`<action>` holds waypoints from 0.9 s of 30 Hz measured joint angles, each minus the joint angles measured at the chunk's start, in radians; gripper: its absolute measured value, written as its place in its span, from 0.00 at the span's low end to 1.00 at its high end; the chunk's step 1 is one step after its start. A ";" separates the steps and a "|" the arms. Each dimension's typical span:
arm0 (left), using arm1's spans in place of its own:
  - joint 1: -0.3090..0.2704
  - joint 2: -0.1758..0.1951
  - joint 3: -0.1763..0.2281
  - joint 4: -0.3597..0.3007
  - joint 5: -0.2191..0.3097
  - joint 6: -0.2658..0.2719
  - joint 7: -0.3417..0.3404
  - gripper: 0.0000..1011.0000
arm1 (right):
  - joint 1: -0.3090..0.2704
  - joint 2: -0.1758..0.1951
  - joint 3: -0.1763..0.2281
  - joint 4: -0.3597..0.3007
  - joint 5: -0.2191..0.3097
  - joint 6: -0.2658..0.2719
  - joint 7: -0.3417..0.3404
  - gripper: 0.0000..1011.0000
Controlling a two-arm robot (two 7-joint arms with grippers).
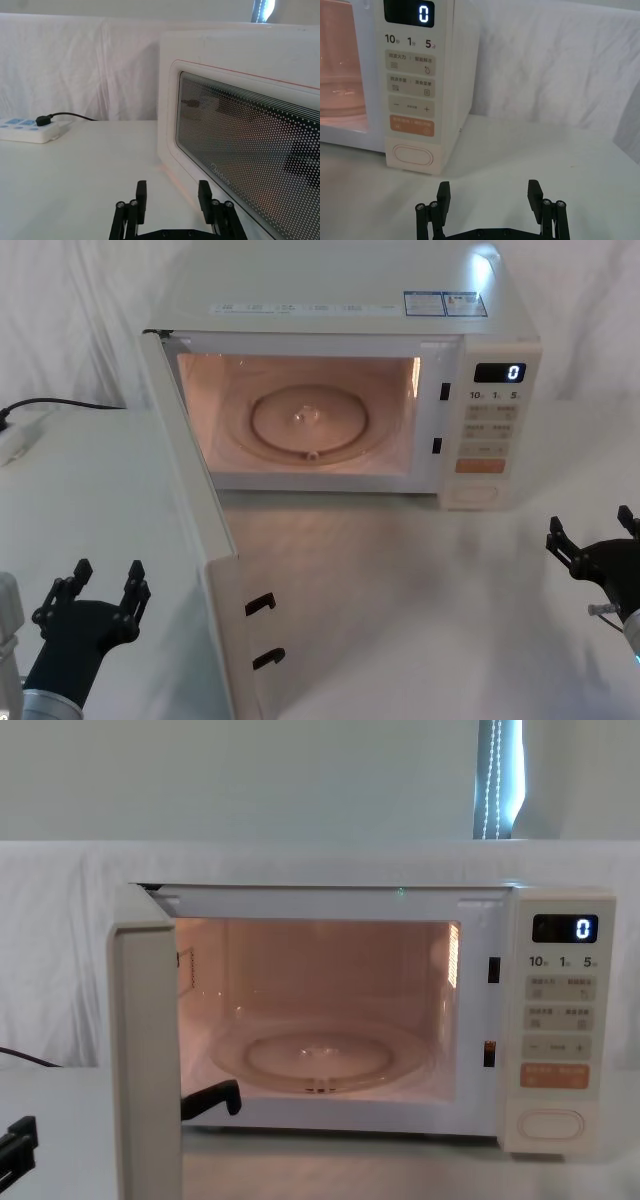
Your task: Press the button to open the microwave door with one hand; close the microwave door with the other hand.
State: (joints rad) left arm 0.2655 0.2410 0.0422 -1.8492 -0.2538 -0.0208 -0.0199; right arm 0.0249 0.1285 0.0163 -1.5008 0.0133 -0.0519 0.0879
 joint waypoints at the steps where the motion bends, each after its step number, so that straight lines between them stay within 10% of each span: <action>1: 0.000 0.000 0.000 0.000 0.000 0.000 0.000 0.66 | 0.000 0.000 0.000 0.000 0.000 0.000 0.000 0.99; 20: 0.000 0.000 0.000 0.000 0.000 0.000 0.000 0.04 | 0.000 0.000 0.000 0.000 0.000 0.000 0.000 0.99; 27: 0.000 0.000 0.000 0.000 0.000 0.000 0.000 0.00 | 0.000 0.000 0.000 0.000 0.000 0.000 0.000 0.99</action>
State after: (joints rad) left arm 0.2654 0.2410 0.0422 -1.8492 -0.2539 -0.0208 -0.0199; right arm 0.0248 0.1285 0.0163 -1.5009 0.0132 -0.0519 0.0880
